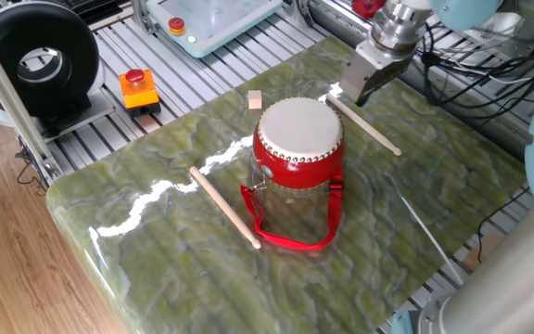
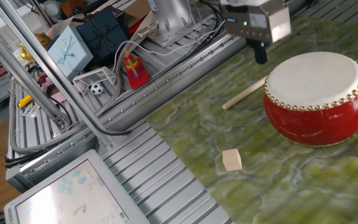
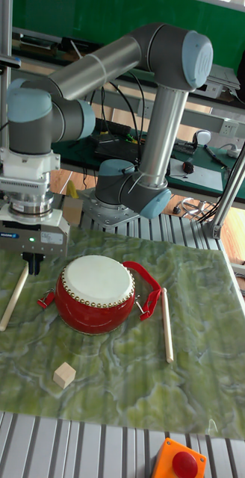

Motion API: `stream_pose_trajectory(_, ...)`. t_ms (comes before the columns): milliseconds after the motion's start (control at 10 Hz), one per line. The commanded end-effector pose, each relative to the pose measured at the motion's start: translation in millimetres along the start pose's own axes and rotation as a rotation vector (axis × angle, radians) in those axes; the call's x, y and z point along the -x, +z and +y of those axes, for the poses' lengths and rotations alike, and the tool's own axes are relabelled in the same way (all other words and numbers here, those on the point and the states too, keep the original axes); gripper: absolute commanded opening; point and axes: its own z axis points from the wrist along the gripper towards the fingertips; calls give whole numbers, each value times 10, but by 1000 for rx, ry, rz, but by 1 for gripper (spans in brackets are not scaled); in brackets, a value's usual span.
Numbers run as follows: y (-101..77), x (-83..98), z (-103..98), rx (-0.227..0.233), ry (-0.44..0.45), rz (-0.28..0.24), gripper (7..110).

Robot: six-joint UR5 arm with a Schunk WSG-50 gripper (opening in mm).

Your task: Play the drum

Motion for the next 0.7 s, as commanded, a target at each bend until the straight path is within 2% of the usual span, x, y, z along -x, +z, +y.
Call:
stream_pose_trajectory(0,276,177,-61,-58,30,-41,7)
stream_pose_trajectory(100,294,123,-81,-67,40,-22,7)
stream_pose_trajectory(200,253,20,-215,-110,20,10,7)
stream_pose_trajectory(400,91,-91,-230,-98,13,34,7)
stream_pose_trajectory(600,135,-161,-308,-95,13,53,7)
